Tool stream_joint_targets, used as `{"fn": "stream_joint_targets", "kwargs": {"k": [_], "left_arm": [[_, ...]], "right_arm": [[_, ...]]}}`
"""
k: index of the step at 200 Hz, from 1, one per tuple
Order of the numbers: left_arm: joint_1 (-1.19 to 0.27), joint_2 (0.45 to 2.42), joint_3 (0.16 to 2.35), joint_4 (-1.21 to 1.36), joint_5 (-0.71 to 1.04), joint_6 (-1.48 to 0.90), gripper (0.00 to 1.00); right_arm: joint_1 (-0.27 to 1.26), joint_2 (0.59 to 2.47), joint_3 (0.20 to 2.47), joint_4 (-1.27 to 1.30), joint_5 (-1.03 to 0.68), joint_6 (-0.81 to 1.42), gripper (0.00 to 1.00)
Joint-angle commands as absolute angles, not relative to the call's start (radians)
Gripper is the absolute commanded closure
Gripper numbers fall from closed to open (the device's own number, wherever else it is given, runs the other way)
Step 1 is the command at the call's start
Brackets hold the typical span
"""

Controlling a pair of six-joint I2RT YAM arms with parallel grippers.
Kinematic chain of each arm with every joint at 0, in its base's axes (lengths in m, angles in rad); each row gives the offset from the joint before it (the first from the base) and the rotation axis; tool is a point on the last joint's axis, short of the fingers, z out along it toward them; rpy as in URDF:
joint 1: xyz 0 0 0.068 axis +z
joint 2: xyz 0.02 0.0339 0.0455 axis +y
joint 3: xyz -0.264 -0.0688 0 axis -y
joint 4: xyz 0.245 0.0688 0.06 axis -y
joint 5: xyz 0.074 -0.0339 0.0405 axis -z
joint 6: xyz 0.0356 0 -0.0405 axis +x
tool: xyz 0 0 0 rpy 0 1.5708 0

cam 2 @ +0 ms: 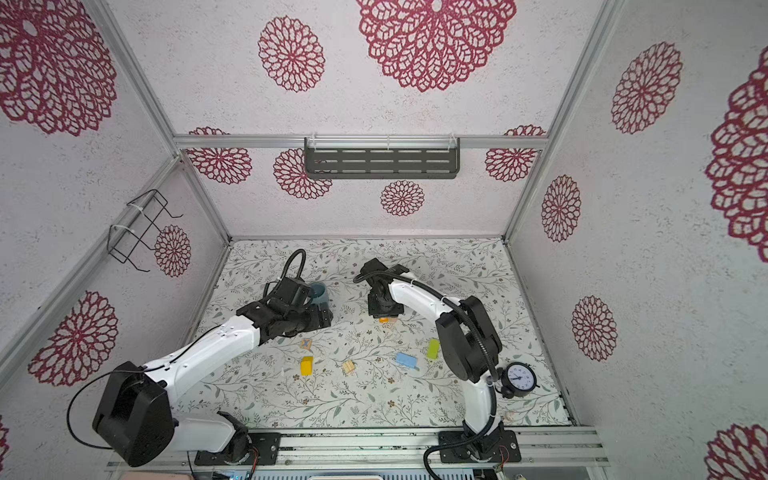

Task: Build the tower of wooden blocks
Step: 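Carry the red-orange block with the right gripper to the stack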

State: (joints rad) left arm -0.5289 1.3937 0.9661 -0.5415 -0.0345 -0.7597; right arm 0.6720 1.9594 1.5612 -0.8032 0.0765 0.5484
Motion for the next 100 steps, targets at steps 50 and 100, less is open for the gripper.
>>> {"fn": "stream_joint_targets", "kwargs": {"k": [50,100], "left_arm": [[-0.521,1.404,0.974,-0.52,-0.028,-0.758,0.07],[-0.521,1.405,0.97,-0.517,-0.026,-0.756,0.07]], "right_arm": [[0.678,1.989,1.566,-0.817,0.078,0.543,0.81],[0.678,2.003,1.574,-0.815,0.085,0.541,0.81]]}}
